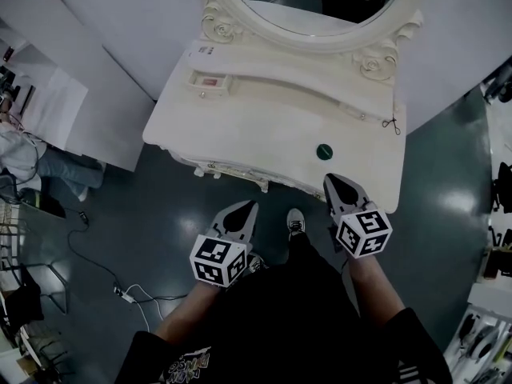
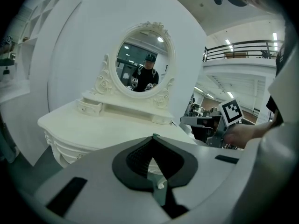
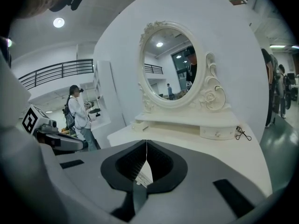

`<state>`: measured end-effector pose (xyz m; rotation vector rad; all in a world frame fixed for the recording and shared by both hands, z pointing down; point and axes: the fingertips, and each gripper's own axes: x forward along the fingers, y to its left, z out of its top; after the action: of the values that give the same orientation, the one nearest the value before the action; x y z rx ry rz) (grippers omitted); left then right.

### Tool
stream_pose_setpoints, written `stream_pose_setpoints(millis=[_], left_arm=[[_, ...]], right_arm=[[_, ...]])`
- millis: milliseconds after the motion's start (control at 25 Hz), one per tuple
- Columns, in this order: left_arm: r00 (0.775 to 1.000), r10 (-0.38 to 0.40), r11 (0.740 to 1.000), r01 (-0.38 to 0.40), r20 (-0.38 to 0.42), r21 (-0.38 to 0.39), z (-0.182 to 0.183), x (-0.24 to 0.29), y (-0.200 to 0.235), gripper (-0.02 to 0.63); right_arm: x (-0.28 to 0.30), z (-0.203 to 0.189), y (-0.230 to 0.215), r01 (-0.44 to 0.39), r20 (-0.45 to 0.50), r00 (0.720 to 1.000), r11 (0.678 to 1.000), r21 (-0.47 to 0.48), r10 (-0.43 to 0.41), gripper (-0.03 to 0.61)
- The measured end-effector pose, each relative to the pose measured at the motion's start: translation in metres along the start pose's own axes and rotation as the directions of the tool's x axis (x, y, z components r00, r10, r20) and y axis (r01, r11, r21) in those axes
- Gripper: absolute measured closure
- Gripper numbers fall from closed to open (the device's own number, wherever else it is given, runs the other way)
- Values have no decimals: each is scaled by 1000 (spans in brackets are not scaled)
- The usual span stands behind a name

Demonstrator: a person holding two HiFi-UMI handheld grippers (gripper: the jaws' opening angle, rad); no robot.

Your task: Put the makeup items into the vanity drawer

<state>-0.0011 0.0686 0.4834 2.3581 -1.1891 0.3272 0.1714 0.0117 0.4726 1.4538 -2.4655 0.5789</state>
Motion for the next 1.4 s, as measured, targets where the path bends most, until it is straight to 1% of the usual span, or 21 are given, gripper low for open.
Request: stream_pose_setpoints(millis=[80, 240, 400, 520, 560, 640, 680, 720, 920, 1120, 1400], left_arm=[[1000, 2, 1000, -2, -4, -1, 2, 5, 0, 606], [1000, 7, 1000, -7, -11, -13, 4, 13, -3, 606], [1000, 9, 1000, -9, -25, -17, 4, 23, -6, 606], [999, 11, 1000, -12, -30, -16, 4, 30, -8, 606], [999, 14, 1000, -14, -32, -17, 4, 32, -8, 606], [999, 22, 1000, -22, -34, -20, 5, 35, -7, 606], [999, 27, 999, -27, -34, -22, 6, 37, -7, 606], [999, 32, 999, -33, -34, -25, 7, 39, -5, 606], [998, 55, 998, -57, -27, -41, 11, 48, 1, 606], [996, 83, 994, -84, -22, -67, 12, 55, 8, 606], [993, 113, 988, -116, -37, -98, 8, 60, 21, 606]], right_arm=[[5, -2, -11, 5, -13, 1000, 1000, -9, -5, 549], [14, -7, -30, 16, -34, 999, 998, -58, -18, 548], [26, -14, -46, 1, -58, 998, 997, -76, -6, 546], [39, -24, -60, 0, -94, 995, 995, -100, -9, 546], [43, -28, -64, -2, -111, 994, 994, -112, -10, 543], [52, -36, -71, -13, -149, 989, 991, -134, -7, 507], [57, -40, -74, -20, -169, 986, 989, -144, -5, 485], [62, -44, -77, -26, -189, 982, 988, -155, -4, 482], [86, -63, -97, -40, -280, 960, 981, -192, -16, 482], [108, -82, -115, -57, -363, 931, 976, -212, -24, 477], [127, -99, -126, -75, -430, 902, 972, -223, -29, 477]])
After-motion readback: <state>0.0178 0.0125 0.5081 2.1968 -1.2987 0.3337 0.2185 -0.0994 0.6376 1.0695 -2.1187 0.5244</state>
